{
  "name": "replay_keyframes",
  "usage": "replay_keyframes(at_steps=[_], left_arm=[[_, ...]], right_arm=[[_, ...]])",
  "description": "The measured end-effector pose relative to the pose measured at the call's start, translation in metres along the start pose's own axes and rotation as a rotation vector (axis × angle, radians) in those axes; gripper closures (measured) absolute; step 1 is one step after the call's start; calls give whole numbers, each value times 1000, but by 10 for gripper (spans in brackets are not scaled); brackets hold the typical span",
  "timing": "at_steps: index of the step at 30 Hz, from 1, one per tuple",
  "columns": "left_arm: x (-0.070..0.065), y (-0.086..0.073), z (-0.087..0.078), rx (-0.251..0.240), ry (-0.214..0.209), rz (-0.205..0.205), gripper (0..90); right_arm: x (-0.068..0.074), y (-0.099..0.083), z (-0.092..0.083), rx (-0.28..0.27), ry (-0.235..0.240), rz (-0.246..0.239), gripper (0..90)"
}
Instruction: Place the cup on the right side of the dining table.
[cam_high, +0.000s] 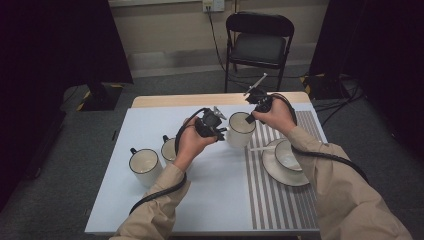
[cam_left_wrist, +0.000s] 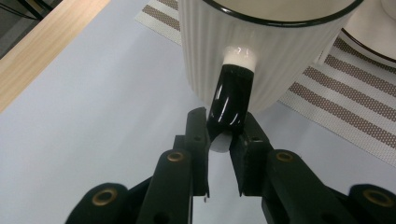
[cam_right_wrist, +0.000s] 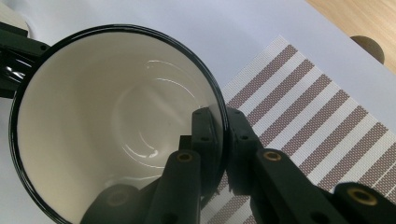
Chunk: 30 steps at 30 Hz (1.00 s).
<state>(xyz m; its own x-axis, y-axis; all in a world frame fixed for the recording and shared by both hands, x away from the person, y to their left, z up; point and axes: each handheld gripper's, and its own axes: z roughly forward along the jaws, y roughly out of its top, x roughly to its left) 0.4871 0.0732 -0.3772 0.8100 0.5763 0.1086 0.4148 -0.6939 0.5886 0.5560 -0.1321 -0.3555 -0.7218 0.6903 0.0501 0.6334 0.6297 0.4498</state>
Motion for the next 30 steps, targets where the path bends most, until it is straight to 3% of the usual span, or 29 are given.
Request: replay_keyframes(at_steps=[17,30], left_arm=[[2,8,9,0,-7,-6,780],[2,17,17,4,-19,12,780]], right_arm=[[-8,-3,-1,-1,-26,10,841],[-16,-8,-4,-5,-42,22,842]])
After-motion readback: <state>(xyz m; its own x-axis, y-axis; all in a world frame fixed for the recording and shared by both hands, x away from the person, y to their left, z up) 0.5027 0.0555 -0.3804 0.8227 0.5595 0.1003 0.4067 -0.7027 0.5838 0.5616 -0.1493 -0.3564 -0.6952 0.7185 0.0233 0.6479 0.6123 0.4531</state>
